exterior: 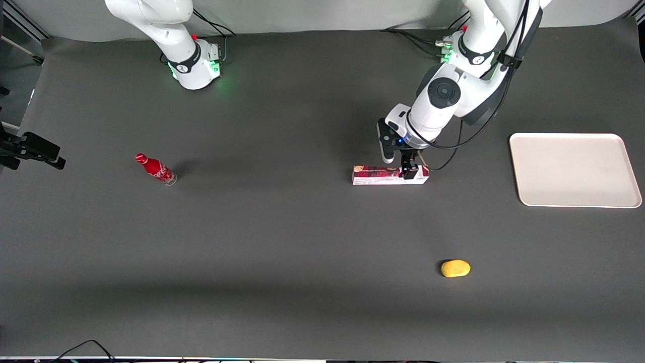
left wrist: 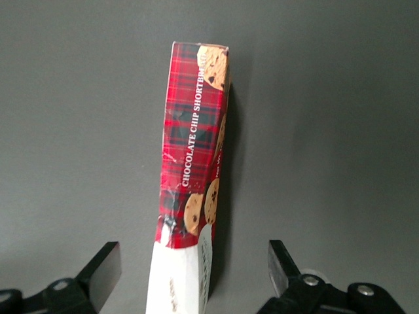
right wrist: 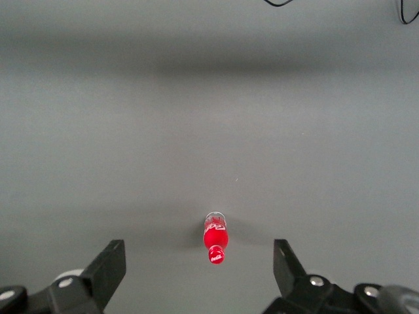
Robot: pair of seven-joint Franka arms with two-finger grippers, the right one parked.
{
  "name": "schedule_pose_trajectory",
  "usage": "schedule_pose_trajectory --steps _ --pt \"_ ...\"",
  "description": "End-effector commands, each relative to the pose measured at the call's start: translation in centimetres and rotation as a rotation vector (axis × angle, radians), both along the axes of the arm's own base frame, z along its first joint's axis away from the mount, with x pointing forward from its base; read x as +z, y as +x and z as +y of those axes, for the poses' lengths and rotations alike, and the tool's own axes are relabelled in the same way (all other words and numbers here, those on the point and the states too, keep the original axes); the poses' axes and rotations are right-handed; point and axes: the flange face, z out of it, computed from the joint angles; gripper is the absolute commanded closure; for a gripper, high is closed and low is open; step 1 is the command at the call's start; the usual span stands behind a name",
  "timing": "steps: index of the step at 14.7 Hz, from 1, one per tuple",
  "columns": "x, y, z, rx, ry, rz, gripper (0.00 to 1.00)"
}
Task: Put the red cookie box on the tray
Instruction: 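Lower the open left gripper over the box and close on it, then lift the red cookie box and carry it toward the white tray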
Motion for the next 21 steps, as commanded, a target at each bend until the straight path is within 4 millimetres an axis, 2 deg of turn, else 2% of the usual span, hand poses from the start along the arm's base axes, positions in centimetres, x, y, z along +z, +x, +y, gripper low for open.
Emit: schedule_pose_trajectory --steps 1,4,8,10,15,16,17,18,19,21 --pt "-2.6 -0.5 -0.7 0.048 -0.009 0.015 0.0" --pt "-4.2 -0.3 -1.2 0.038 0.006 -0.012 0.0" --pt "-4.7 0.5 -2.3 0.028 -0.004 -0.01 0.0" --pt "-5.6 0.5 -2.6 0.028 -0.007 0.007 0.0" --pt "-7.0 1.5 -2.1 0.033 -0.001 0.007 0.02" --pt "-6.9 1.6 -2.2 0.032 -0.002 0.003 0.08" --pt "-6.8 1.7 -2.1 0.033 -0.001 0.001 0.22" --pt "-6.8 1.7 -2.1 0.03 0.001 0.001 0.55" --pt "-6.8 1.7 -2.3 0.029 -0.002 0.0 0.77" --pt "-6.7 2.4 -2.3 0.032 0.004 0.0 0.93"
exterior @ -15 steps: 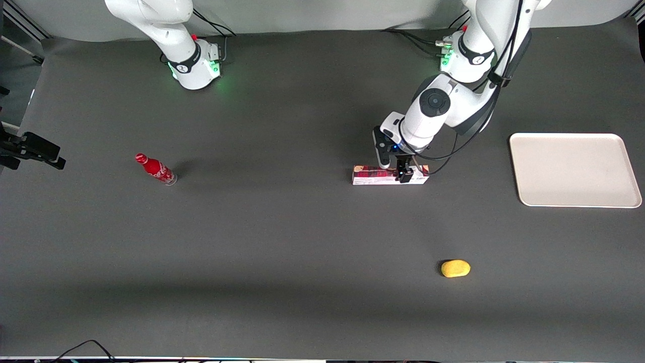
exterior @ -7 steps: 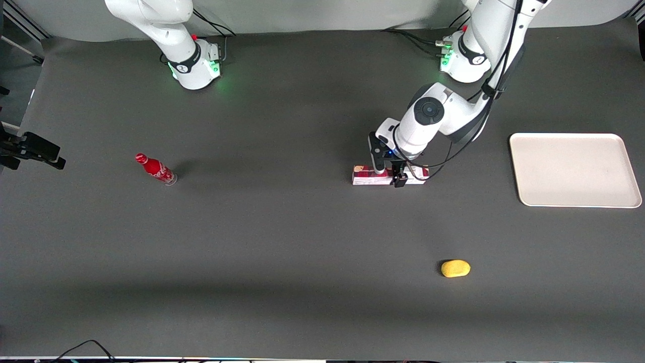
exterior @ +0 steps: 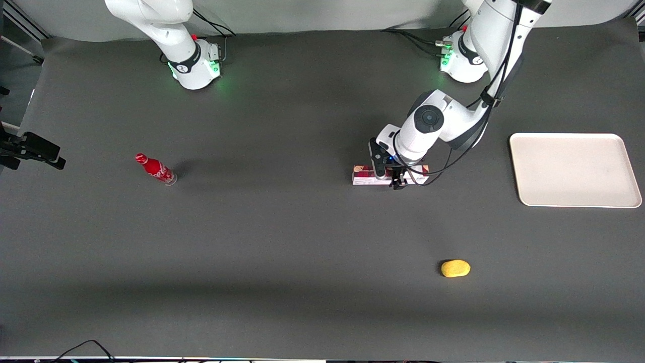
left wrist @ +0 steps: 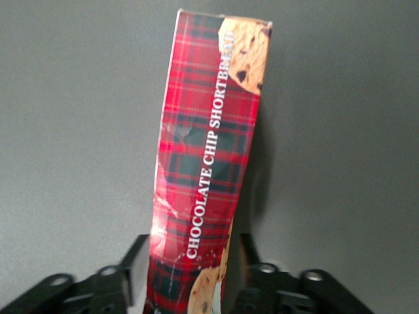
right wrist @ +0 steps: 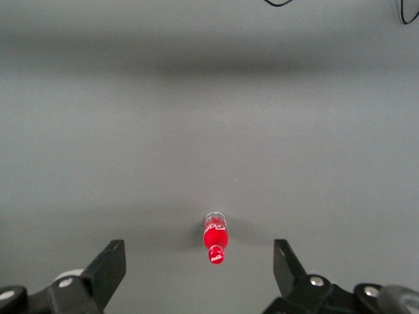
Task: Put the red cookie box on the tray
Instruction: 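Lift the red cookie box and carry it toward the white tray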
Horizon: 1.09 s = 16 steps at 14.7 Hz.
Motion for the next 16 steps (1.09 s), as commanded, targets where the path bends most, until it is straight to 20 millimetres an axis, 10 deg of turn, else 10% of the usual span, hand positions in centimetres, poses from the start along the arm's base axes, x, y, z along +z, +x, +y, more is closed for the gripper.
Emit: schedule_pose_trajectory --steps 1,8,16 --pt "0.2 1.1 -0.4 0.009 0.012 -0.014 1.0" --pt "2.0 2.4 1.3 0.133 0.019 -0.027 1.0" --pt "19.9 4.6 8.6 0.516 0.01 -0.01 1.0"
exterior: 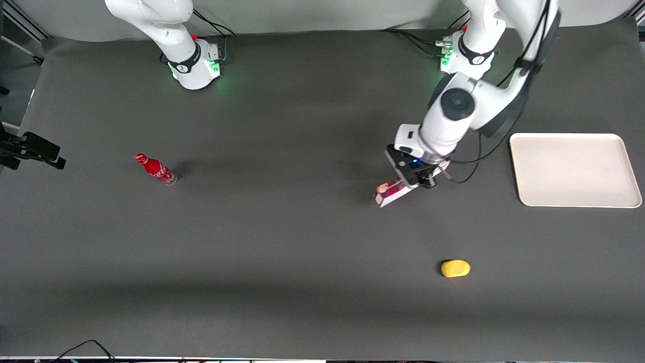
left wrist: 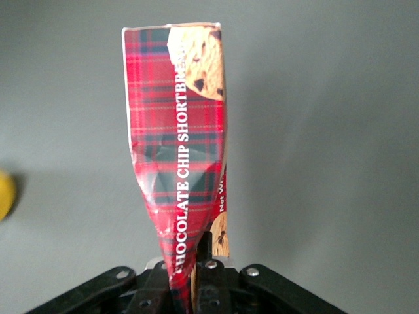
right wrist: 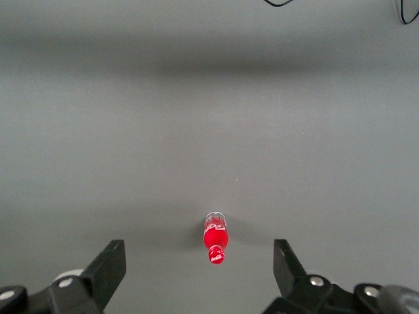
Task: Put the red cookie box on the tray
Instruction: 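Lift the red cookie box and carry it toward the white tray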
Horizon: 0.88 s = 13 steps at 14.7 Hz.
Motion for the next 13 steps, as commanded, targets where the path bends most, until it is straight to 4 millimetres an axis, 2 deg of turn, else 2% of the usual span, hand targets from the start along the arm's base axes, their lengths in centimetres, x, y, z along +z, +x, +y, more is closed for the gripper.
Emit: schedule_pose_trajectory --steps 1,2,4,6,9,13 --pt "10.5 1.2 5.9 0.198 -0.034 0.027 1.0" --pt "13.7 2.6 8.6 0.249 -0.031 0.047 1.0" --pt "19.9 4.8 15.2 0.368 -0.038 0.09 1.0" --pt "24.3 5.9 22.5 0.488 -0.055 0.075 1.0" --pt "25.9 5.7 34.4 0.693 -0.062 0.055 1.0" --pt "24.8 3.5 47.9 0.925 -0.048 0.062 1.0"
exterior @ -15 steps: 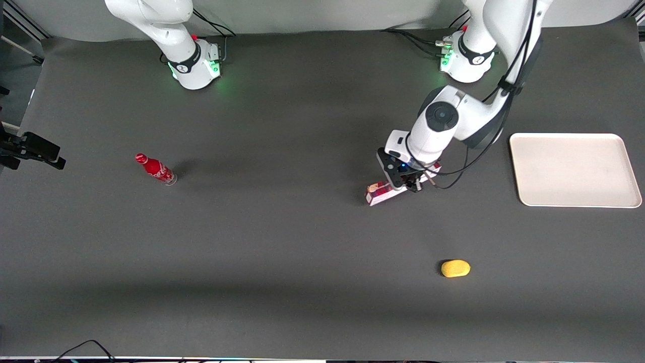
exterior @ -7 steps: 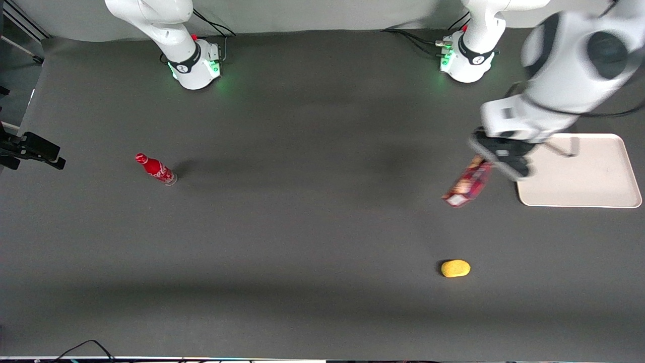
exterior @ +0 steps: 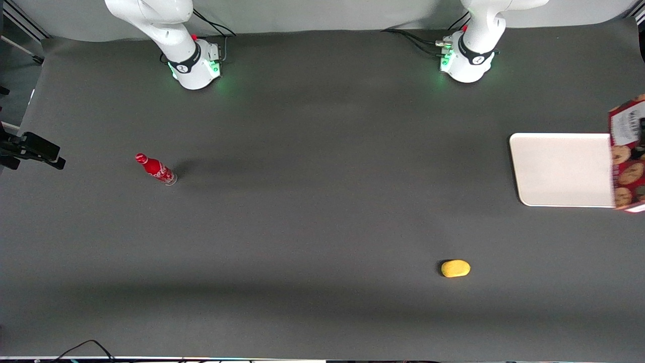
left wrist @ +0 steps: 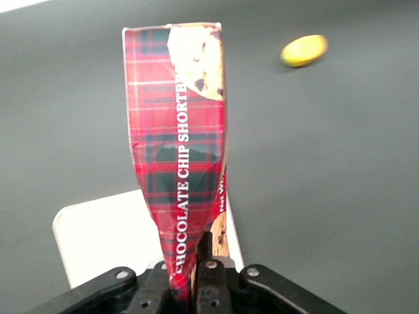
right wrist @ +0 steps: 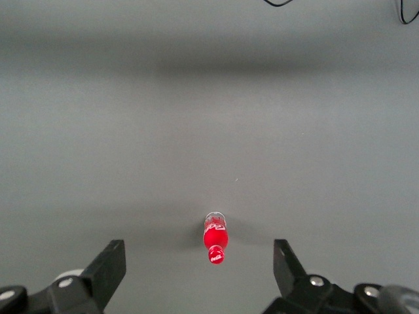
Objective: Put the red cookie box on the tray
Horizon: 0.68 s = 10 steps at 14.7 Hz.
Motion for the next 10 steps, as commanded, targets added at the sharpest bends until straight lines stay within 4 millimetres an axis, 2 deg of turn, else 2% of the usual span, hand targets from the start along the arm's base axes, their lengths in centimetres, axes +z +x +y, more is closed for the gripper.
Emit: schedule_pose_trajectory --steps 1,4,6,8,10 --pt "-0.7 -1.5 9.2 0.167 0.003 0.032 1.0" --pt "-4.1 -3.8 16.5 0.293 0.012 0.09 1.0" --pt "-7.5 -5.1 20.8 0.286 0.027 0.12 1.0" --pt "-11.4 -5.8 23.6 0.268 0.064 0.097 1.0" --pt "-15.3 -7.3 25.6 0.228 0.088 0.061 1.0"
